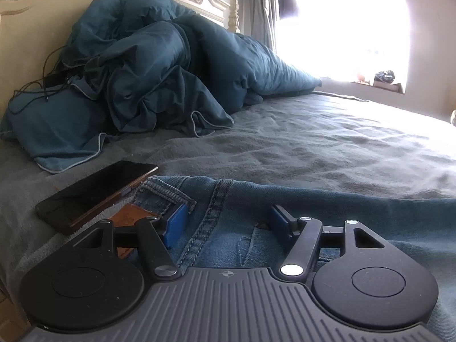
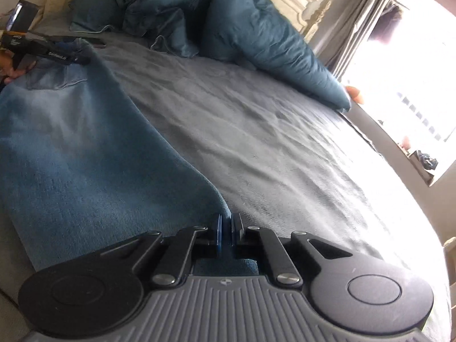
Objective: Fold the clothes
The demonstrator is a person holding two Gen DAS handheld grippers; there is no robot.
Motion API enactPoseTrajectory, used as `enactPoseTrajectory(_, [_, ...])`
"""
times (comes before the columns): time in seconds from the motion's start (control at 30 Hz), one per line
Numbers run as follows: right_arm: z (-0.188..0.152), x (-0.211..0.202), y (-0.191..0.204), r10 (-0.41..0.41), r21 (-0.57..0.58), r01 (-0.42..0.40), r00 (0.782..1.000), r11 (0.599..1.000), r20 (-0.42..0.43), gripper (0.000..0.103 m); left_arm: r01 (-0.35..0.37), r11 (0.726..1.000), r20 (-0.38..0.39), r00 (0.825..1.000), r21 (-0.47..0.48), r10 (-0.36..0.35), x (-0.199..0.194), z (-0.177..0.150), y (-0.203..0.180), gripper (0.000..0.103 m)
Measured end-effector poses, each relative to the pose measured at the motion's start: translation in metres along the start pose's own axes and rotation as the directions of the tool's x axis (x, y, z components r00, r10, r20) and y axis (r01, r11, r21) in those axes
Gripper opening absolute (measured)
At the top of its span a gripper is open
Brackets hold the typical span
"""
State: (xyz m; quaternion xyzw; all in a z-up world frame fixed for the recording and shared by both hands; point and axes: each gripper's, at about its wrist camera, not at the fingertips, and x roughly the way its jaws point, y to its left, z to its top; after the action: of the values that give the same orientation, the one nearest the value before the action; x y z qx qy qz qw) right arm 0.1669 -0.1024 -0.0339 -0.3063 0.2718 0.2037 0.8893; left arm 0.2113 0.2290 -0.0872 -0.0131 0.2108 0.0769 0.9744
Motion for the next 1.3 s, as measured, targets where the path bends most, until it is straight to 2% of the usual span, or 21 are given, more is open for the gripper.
enactPoseTrajectory(0.03, [0.000,0.002,-0.001,-0.008,0.013,0.008,1.000,1.000,0.000,0.001,-0.003,1.000,-0.001,1.000,0.002,0.003,0.001,0.000,0.000,0.064])
enactPoseTrajectory(0.23, [-0.016,0.035,-0.004,0.019,0.087,-0.013,0.998,0.996,-0.065,0.001,-0.020,0.999,0.003,1.000,0.027,0.020,0.003,-0.002,-0.005,0.066])
enactPoseTrajectory(0.33, [-0.026,0.049,-0.003,0.017,0.122,-0.010,0.998,0.993,-0.059,0.001,-0.027,0.999,0.002,1.000,0.035,0.027,0.004,-0.002,-0.006,0.066])
enactPoseTrajectory(0.43, [-0.032,0.053,-0.017,0.041,0.267,-0.028,0.998,0.963,-0.043,0.002,-0.039,0.998,0.002,0.999,0.049,0.039,0.003,-0.001,-0.008,0.067])
enactPoseTrajectory(0.47, [-0.034,0.052,-0.026,0.056,0.335,-0.041,0.998,0.941,-0.033,0.003,-0.042,0.998,-0.001,0.999,0.051,0.042,0.003,0.000,-0.009,0.067])
enactPoseTrajectory(0.5, [-0.037,0.051,-0.035,0.070,0.401,-0.055,0.997,0.915,-0.023,0.012,-0.046,0.998,-0.008,0.999,0.048,0.046,0.002,0.002,-0.008,0.067])
enactPoseTrajectory(0.53, [-0.041,0.050,-0.046,0.081,0.479,-0.065,0.997,0.875,-0.013,0.032,-0.049,0.998,-0.014,0.999,0.040,0.050,0.000,0.005,-0.008,0.067])
enactPoseTrajectory(0.57, [-0.047,0.049,-0.058,0.088,0.566,-0.072,0.996,0.821,-0.002,0.039,-0.053,0.998,-0.019,0.998,0.030,0.054,-0.003,0.007,-0.008,0.067])
enactPoseTrajectory(0.6, [-0.054,0.045,-0.070,0.093,0.642,-0.083,0.996,0.762,0.019,0.042,-0.056,0.998,-0.015,0.998,0.022,0.057,-0.007,0.010,-0.009,0.067])
enactPoseTrajectory(0.63, [-0.060,0.037,-0.080,0.083,0.700,-0.092,0.995,0.708,0.047,0.040,-0.059,0.998,-0.004,0.998,0.016,0.059,-0.013,0.013,-0.011,0.067])
enactPoseTrajectory(0.67, [-0.066,0.026,-0.086,0.056,0.739,-0.091,0.996,0.667,0.072,0.041,-0.062,0.998,0.006,0.998,0.011,0.062,-0.019,0.016,-0.012,0.067])
enactPoseTrajectory(0.77, [-0.086,-0.026,-0.090,-0.020,0.809,-0.128,0.985,0.574,0.170,0.042,-0.039,0.999,0.061,0.997,0.016,0.038,-0.041,0.027,-0.028,0.067])
enactPoseTrajectory(0.87, [-0.112,-0.079,-0.084,-0.087,0.848,-0.164,0.967,0.505,0.239,0.044,0.040,0.999,0.096,0.994,0.035,-0.043,-0.061,0.037,-0.058,0.067])
enactPoseTrajectory(0.93, [-0.136,-0.110,-0.077,-0.150,0.872,-0.136,0.962,0.470,0.230,0.057,0.132,0.990,0.096,0.986,0.048,-0.136,-0.073,0.041,-0.087,0.067])
enactPoseTrajectory(1.0, [-0.161,-0.137,-0.071,-0.209,0.899,-0.091,0.958,0.429,0.196,0.057,0.226,0.972,0.075,0.970,0.067,-0.231,-0.080,0.038,-0.120,0.067])
enactPoseTrajectory(1.07, [-0.185,-0.156,-0.071,-0.275,0.926,-0.015,0.953,0.377,0.128,0.057,0.318,0.944,0.047,0.945,0.086,-0.323,-0.085,0.034,-0.152,0.067])
enactPoseTrajectory(1.13, [-0.207,-0.170,-0.075,-0.338,0.941,0.077,0.940,0.329,0.042,0.057,0.372,0.920,0.015,0.926,0.123,-0.377,-0.085,0.024,-0.184,0.067])
enactPoseTrajectory(1.2, [-0.220,-0.174,-0.082,-0.388,0.927,0.188,0.920,0.324,-0.051,0.057,0.390,0.907,-0.022,0.920,0.160,-0.391,-0.081,0.012,-0.209,0.067])
enactPoseTrajectory(1.27, [-0.226,-0.171,-0.086,-0.425,0.890,0.286,0.897,0.355,-0.118,0.057,0.397,0.902,-0.058,0.918,0.172,-0.393,-0.074,-0.001,-0.223,0.067])
enactPoseTrajectory(1.3, [-0.228,-0.168,-0.089,-0.435,0.872,0.319,0.890,0.373,-0.139,0.058,0.387,0.905,-0.075,0.922,0.174,-0.380,-0.070,-0.007,-0.227,0.067])
